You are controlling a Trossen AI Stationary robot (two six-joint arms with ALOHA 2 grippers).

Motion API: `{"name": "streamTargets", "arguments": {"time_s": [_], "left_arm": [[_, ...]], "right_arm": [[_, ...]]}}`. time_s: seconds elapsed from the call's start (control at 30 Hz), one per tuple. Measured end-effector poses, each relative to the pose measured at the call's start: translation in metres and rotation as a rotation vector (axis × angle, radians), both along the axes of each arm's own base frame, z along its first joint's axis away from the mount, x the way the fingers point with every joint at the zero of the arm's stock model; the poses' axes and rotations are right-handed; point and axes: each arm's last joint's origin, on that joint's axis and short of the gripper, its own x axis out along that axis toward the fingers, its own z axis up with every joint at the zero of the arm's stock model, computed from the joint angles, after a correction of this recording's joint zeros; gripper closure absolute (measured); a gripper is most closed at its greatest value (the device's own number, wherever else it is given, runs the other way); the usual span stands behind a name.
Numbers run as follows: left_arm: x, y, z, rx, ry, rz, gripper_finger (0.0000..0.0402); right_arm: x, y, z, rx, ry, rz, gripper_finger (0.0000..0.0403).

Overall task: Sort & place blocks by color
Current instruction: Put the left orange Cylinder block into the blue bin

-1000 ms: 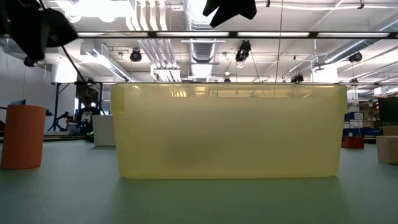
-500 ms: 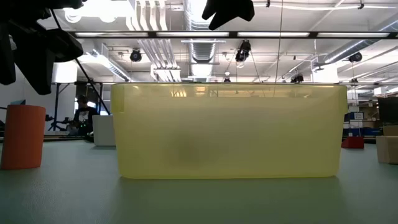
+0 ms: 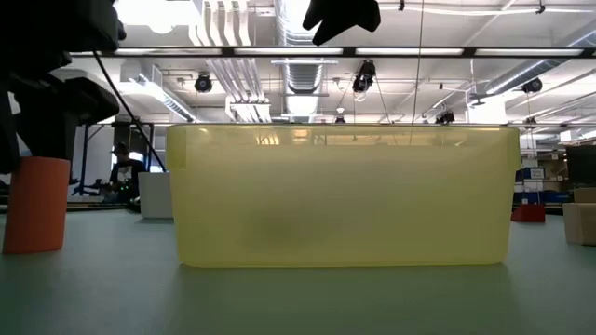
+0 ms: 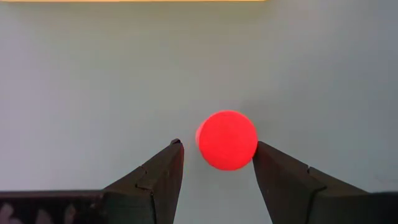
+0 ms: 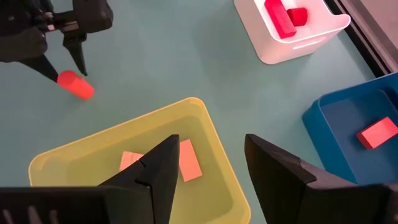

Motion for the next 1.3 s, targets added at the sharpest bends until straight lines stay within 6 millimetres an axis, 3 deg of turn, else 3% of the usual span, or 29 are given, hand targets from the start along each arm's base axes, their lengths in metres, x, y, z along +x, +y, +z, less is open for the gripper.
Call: {"name": "streamTargets", "arguments": {"time_s": [0.57,0.8,0.93,1.03,1.3], "left_arm": [[0.006,-0.001,-0.009,-0.003,-0.033,0.016,0.0228],[0.006,-0.001,-0.008,-0.020,-0.033,0.011,0.0285],[0.005,-0.001,-0.006,-0.051,-0.024,0.024,0.0286],[0.004,0.000,0.002,-0.053,-0.026,0.025,0.0286],[-0.004,0.017,0.050,-0.118,-0.154,0.072,0.0286]], "right_arm": [[0.000,0.000,0.000,0.002,0.000,-0.003,0.0229],[0.000,0.000,0.000,0.002,0.000,-0.003,0.0229],[0.000,0.000,0.000,0.001,0.000,-0.002,0.0229],[0.000,0.000,0.000,0.000,0.000,0.000,0.0229],[0.003,0.001,0.002,-0.006,-0.032,0.040,0.0229]]}}
